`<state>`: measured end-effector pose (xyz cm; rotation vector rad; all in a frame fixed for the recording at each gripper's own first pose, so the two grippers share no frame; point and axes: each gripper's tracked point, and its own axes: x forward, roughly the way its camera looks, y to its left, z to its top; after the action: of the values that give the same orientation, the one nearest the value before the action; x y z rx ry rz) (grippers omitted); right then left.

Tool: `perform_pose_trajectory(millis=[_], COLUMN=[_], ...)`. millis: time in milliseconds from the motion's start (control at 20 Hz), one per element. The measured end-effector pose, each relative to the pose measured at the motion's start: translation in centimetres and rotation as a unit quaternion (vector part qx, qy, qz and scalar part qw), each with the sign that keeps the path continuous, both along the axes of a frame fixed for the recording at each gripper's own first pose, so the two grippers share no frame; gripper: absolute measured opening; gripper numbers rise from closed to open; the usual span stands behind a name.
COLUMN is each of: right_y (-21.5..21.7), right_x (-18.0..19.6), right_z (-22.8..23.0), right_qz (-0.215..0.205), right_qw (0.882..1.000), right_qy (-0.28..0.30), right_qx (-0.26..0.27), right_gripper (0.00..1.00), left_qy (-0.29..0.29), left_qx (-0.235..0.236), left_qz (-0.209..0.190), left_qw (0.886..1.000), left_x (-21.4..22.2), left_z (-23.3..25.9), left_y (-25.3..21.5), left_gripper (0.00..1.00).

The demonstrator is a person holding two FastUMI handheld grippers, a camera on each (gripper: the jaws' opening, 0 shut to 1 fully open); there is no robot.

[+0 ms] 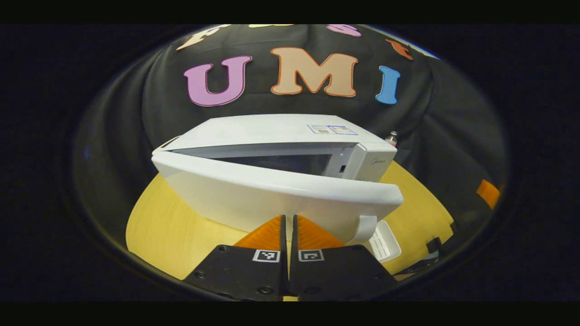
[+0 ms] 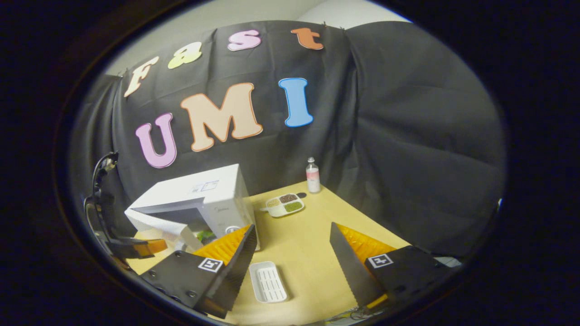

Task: Open the microwave oven with the left hand, put the food in, and close the microwave oven.

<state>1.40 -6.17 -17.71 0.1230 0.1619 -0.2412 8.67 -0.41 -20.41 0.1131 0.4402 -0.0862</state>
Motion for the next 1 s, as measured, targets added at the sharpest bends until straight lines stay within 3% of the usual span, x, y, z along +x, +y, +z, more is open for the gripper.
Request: perform_pose_trajectory(millis=[500, 1000], right_y=[-0.6, -1.4], right_x=[0.5, 1.4], right_z=[0.3, 0.4], right_qz=[0.008, 0.008], right_qw=[0.999, 0.999], right_qy=[0.009, 0.007], right_qx=[-0.045, -0.035], right_gripper=[0.91, 0.91], left_qy=[-0.02, -0.028], left_qx=[0.005, -0.013], left_qz=[-0.007, 0.0], left_qw=[1.0, 1.0], left_x=[4.9, 6.0], left_z=[1.3, 2.0], left_y=[-3.2, -4.4], left_gripper=[0.01, 0.01])
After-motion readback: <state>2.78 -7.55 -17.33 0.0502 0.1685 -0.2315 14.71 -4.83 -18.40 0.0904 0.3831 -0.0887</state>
